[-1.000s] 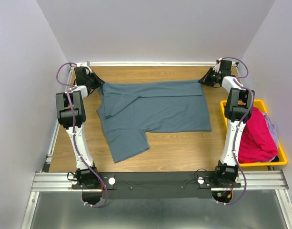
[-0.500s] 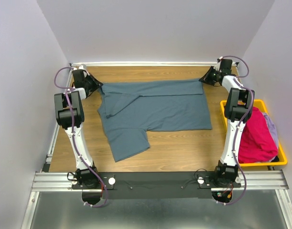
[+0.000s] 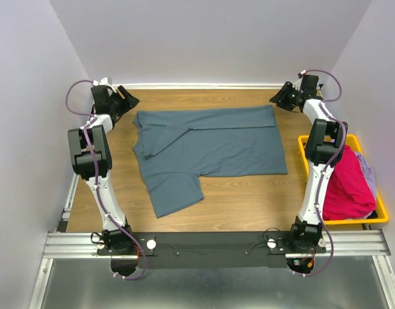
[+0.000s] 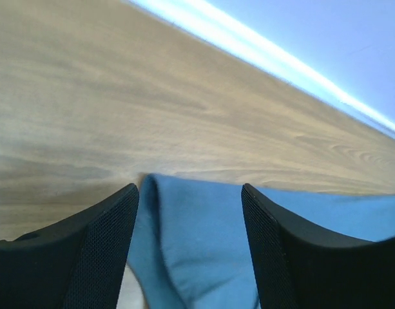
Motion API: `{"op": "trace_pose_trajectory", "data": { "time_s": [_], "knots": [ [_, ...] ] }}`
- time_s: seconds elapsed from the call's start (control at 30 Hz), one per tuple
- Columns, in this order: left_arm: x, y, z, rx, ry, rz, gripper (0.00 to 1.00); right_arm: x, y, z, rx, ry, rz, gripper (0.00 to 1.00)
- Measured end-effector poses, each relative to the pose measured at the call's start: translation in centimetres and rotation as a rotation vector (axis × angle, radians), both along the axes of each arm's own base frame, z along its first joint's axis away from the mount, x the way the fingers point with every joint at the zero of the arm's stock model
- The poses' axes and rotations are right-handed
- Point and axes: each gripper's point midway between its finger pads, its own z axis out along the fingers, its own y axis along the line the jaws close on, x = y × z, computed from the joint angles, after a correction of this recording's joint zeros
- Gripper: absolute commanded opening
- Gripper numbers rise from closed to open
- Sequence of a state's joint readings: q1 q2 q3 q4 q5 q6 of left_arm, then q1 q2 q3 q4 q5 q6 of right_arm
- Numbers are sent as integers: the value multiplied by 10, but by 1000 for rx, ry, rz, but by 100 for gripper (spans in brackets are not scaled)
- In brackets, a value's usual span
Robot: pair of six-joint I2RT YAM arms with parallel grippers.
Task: Fold and stack the t-shirts
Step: Fold the tshirt
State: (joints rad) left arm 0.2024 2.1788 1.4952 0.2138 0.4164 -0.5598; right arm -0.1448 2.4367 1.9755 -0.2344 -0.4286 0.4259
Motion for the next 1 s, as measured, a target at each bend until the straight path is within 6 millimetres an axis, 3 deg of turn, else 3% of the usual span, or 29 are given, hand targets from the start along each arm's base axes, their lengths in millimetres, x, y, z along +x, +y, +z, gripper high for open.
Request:
{"op": "trace_pose_trajectory", "data": {
  "time_s": [0.17,0.27,0.4,0.5,0.7,0.77,1.0],
  "knots": [
    [-3,-12,59,42,-106,-21,48,3,11,40,20,-71,24,55],
    [-2,-31,69,49,-134,-58,44,5,29,51,57,-106,73,55],
    [-3,-60,51,32,-102,-118,41,2,58,49,105,-102,133,55],
    [-5,-79,17,-1,-40,-163,39,3,75,41,136,-101,161,55],
    [-11,-79,-45,-47,98,-157,38,4,70,-5,163,-39,144,55],
    [-8,-78,-45,-55,98,-157,38,4,66,-16,191,-28,141,55],
    [-4,-63,-42,-67,97,-120,38,9,33,-16,197,-50,88,55]
  ]
}}
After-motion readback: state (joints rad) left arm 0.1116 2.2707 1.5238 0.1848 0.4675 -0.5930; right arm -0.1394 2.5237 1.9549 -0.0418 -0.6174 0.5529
